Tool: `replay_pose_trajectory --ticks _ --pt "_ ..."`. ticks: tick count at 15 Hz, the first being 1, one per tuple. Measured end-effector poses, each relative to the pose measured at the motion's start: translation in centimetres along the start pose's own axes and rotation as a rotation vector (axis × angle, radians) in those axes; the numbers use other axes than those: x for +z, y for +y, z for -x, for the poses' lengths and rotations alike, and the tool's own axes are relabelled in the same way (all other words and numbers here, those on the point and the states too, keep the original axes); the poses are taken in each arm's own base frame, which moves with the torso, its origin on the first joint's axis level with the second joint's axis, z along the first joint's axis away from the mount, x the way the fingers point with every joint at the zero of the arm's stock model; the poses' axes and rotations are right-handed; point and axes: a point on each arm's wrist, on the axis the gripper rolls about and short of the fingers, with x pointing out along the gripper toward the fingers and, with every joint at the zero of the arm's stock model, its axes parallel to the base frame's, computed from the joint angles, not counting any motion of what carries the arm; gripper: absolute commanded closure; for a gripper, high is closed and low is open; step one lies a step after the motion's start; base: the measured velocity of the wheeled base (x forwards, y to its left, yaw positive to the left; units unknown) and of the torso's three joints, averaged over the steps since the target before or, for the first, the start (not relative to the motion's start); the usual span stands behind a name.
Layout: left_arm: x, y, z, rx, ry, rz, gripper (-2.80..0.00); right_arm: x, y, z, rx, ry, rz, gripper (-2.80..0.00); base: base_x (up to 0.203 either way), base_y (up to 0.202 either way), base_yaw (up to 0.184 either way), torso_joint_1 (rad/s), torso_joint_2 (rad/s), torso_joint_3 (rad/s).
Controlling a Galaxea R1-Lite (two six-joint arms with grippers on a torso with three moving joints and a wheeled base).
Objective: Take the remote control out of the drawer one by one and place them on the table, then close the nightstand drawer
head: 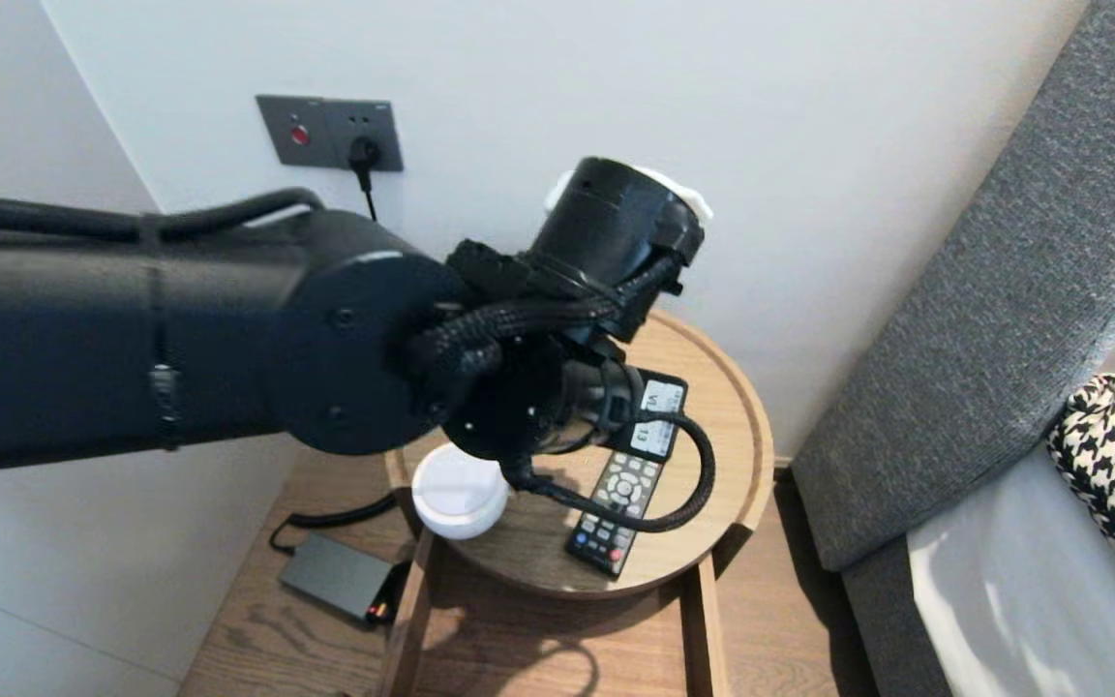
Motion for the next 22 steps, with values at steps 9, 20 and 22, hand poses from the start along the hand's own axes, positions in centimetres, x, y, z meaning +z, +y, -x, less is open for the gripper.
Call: replay_pose_trajectory --ticks 9,20,22 --pt "-3.8 7.1 8.1 0.110 0.070 0.049 0.00 0.0 0.0 0.0 0.000 0.000 0.000 0.00 0.000 0.000 0.000 0.000 0.00 0.000" --pt "-16.8 13.4 14.7 -0.120 0.546 0.042 0.00 0.0 0.0 0.0 0.000 0.000 0.000 0.00 0.000 0.000 0.000 0.000 0.00 0.000" --pt "-17.7 13.6 14.3 -0.178 0.609 0.072 0.00 0.0 0.0 0.0 0.000 0.000 0.000 0.00 0.000 0.000 0.000 0.000 0.00 0.000"
